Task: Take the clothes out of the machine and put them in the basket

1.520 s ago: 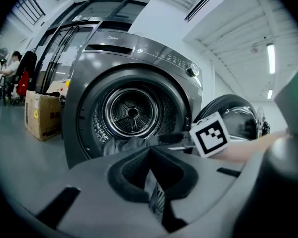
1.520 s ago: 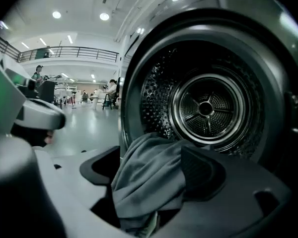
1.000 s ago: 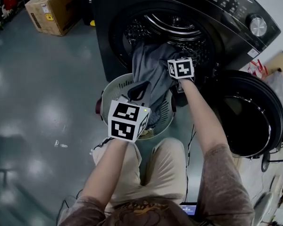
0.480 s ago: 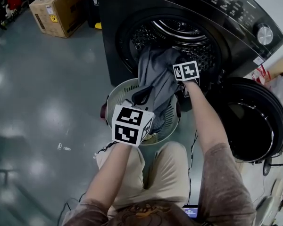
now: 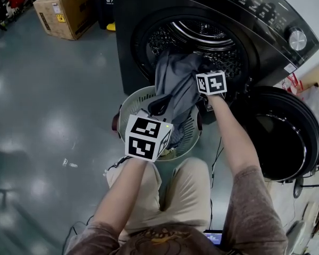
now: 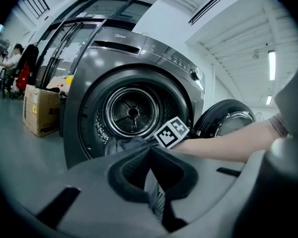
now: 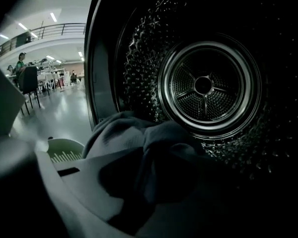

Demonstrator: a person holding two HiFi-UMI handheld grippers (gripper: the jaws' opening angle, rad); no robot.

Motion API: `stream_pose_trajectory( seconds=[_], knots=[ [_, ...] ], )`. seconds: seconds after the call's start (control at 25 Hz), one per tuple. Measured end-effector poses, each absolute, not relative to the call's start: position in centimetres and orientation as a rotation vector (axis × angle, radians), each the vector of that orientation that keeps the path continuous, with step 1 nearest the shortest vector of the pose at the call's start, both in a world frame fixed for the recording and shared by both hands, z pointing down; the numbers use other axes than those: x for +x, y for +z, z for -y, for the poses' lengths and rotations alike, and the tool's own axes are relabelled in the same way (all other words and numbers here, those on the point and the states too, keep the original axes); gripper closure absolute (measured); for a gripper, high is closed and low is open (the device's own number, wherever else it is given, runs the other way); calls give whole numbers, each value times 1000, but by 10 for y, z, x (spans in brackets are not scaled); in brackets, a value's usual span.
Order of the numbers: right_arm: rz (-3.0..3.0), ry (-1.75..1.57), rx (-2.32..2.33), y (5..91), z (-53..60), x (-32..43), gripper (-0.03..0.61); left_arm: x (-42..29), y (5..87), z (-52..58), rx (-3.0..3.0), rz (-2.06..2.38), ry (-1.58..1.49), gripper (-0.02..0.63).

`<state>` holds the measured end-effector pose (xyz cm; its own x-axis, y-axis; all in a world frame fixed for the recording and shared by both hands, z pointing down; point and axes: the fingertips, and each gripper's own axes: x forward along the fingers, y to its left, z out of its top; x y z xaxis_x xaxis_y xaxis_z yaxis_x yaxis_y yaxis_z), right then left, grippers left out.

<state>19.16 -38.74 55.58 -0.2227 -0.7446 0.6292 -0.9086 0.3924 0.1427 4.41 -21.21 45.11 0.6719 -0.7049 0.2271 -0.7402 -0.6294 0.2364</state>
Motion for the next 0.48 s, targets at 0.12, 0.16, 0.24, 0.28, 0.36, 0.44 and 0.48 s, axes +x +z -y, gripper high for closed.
stream_pose_trajectory(
  seconds=[0.12,0.16,0.24,0.28,0.36,0.44,0.48],
  knots=[
    [2137,350,1391,535,368,180,522,45,451,211,2583,1147,163,611],
    [2163,343,1382,528,359,177,523,45,451,210,2584,1147,164,611],
    [2208,318,1348,516,340,170,523,46,450,210,2585,1150,167,611],
    [2229,307,1330,511,331,166,523,46,450,209,2586,1152,169,611],
    [2261,293,1303,503,313,160,523,47,449,208,2588,1158,172,611],
    [2296,291,1276,496,294,152,523,48,449,207,2589,1163,175,611],
    [2316,295,1261,494,285,148,523,48,449,207,2589,1166,176,611]
  ],
)
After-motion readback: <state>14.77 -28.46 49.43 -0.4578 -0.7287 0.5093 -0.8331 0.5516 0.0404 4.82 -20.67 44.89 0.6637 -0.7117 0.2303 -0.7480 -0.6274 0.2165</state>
